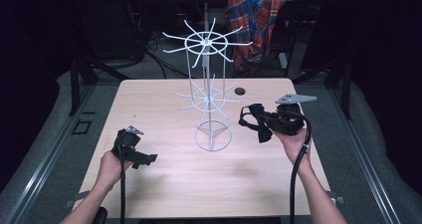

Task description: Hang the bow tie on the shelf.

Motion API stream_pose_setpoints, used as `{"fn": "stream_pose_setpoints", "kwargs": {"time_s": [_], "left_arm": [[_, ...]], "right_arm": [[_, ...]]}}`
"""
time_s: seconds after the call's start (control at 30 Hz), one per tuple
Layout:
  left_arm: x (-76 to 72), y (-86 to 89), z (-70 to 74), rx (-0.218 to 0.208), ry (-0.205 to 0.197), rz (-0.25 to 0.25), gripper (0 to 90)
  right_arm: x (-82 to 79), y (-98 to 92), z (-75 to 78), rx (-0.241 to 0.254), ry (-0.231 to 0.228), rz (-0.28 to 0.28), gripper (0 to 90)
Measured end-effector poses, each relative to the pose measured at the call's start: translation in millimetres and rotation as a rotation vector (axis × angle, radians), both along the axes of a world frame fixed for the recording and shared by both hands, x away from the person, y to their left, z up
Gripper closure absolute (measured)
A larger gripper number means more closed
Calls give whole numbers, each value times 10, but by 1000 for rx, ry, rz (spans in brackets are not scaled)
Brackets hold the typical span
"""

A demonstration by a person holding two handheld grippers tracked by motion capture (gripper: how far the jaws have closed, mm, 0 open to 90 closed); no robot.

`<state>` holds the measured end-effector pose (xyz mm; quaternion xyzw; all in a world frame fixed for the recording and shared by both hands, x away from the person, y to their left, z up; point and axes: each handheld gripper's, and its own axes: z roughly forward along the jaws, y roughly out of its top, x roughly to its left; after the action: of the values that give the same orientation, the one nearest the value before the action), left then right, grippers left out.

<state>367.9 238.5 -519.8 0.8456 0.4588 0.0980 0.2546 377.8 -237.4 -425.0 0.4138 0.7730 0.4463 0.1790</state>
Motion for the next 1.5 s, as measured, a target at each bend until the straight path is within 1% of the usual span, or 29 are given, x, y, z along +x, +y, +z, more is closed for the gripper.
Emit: {"fn": "stream_pose_setpoints", "kwargs": {"time_s": [0.07, 0.13, 0.33, 0.4, 0.53, 0.63, 0.8, 0.87, 1.07, 1.1, 1.13, 1.2, 1.33, 1.5], "left_arm": [[-5, 5, -4, 0, 3, 3, 9], [-9, 18, -5, 2, 3, 1, 9], [-35, 47, -2, 2, 1, 15, 9], [-40, 53, -1, 4, 2, 14, 9], [-46, 59, -2, 5, 4, 17, 9], [-50, 66, -1, 8, 3, 18, 10], [-56, 80, -9, 4, 6, 22, 10], [-59, 94, -14, 2, 12, 23, 10], [-72, 114, -11, 1, 9, 34, 10], [-67, 113, -12, 4, 9, 28, 10], [-65, 106, -13, 4, 13, 27, 10], [-61, 94, -19, 2, 15, 28, 10], [-56, 94, -22, 4, 15, 29, 10], [-53, 105, -25, 2, 21, 29, 10]], "right_arm": [[-5, -13, 27, 8, -4, 0, 817], [-12, -28, 58, 27, -14, 1, 817], [-22, -22, 116, 41, -36, 3, 817], [-17, -17, 128, 51, -39, 2, 817], [5, 3, 134, 50, -39, 6, 817], [30, 13, 134, 47, -33, 9, 817], [65, 24, 132, 62, -28, 2, 817], [83, 24, 130, 59, -26, 1, 817], [132, 13, 97, 65, 2, -10, 816], [145, 9, 92, 63, 4, -10, 817], [177, 9, 81, 77, 13, -14, 816], [195, 12, 73, 81, 16, -13, 816], [248, 48, 30, 75, 38, -8, 816], [287, 80, 16, 78, 46, -5, 816]]}}
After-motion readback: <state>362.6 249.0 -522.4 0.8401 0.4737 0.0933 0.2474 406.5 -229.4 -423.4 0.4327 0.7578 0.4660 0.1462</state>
